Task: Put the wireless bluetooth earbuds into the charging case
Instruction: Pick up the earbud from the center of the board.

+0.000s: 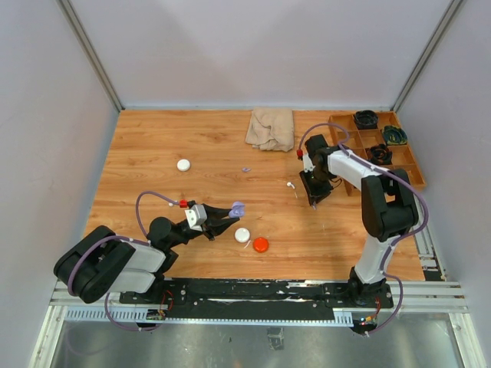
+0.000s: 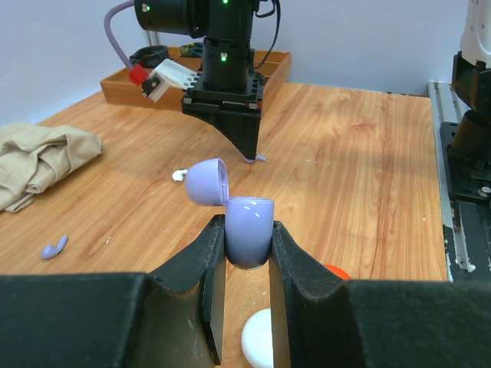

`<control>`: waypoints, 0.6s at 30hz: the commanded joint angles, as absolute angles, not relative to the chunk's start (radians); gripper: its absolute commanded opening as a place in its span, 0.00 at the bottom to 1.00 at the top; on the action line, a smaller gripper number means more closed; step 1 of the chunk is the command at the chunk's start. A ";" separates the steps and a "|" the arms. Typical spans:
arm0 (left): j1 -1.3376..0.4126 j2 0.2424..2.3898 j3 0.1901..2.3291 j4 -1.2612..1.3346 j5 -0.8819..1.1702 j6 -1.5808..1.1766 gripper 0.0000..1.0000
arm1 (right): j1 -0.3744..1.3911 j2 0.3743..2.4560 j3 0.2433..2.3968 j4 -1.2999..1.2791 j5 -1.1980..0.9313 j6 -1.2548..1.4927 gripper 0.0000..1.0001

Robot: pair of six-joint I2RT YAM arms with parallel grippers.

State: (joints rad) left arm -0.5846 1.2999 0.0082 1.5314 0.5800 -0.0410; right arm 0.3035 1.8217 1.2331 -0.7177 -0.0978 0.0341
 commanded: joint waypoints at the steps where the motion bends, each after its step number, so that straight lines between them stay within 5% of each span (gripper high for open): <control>1: -0.577 1.297 -0.005 1.779 0.594 -0.028 0.00 | 0.316 1.857 1.266 -0.745 -0.063 0.042 0.27; 18: -0.577 1.296 0.009 1.778 0.620 -0.046 0.00 | 0.333 1.878 1.253 -0.739 -0.050 0.035 0.20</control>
